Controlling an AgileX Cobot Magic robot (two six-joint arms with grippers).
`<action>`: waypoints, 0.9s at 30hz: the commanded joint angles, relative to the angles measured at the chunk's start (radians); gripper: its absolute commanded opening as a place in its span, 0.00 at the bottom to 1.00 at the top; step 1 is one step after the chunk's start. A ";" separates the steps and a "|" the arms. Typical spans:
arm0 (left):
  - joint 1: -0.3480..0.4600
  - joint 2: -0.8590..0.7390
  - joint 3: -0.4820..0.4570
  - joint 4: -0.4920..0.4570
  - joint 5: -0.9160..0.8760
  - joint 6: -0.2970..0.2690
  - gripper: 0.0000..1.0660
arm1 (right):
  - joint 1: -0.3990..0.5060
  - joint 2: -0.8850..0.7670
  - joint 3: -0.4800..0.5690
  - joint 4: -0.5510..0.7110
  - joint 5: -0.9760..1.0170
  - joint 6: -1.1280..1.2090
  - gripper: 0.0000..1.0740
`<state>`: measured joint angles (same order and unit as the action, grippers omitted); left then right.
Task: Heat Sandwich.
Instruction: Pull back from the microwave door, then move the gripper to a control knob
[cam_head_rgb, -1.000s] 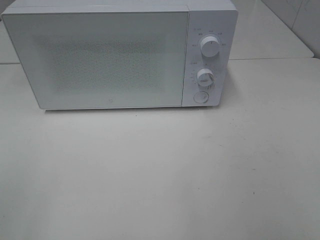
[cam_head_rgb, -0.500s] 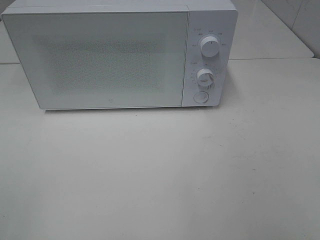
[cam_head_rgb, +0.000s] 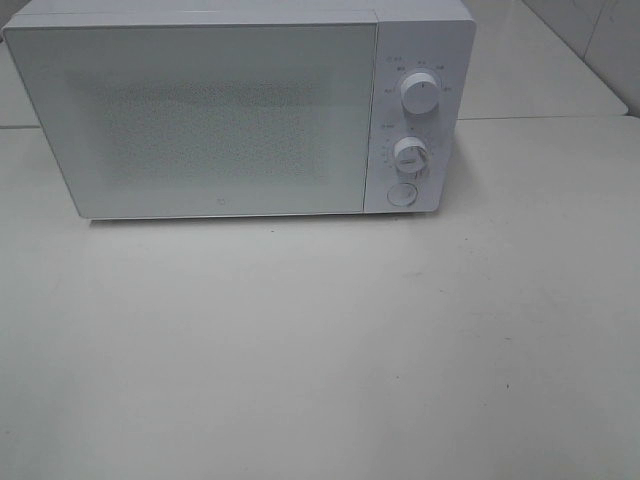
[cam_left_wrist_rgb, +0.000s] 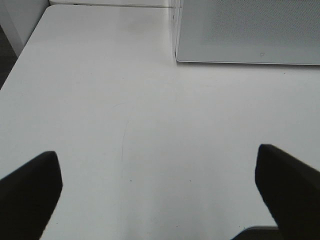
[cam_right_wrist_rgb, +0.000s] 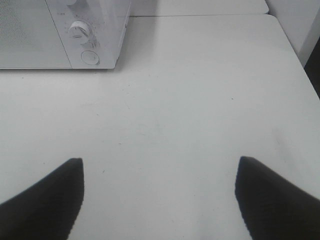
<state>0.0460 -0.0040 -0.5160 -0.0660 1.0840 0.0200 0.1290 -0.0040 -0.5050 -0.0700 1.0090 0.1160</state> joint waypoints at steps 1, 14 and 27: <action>0.003 -0.024 0.001 -0.003 -0.010 0.001 0.92 | -0.008 -0.026 0.003 -0.001 -0.013 0.011 0.70; 0.003 -0.024 0.001 -0.003 -0.010 0.001 0.92 | -0.008 -0.026 0.003 -0.001 -0.013 0.011 0.70; 0.003 -0.024 0.001 -0.003 -0.010 0.001 0.92 | -0.008 -0.026 0.003 0.002 -0.013 0.011 0.70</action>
<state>0.0460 -0.0040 -0.5160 -0.0660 1.0840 0.0220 0.1290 -0.0040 -0.5050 -0.0700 1.0090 0.1160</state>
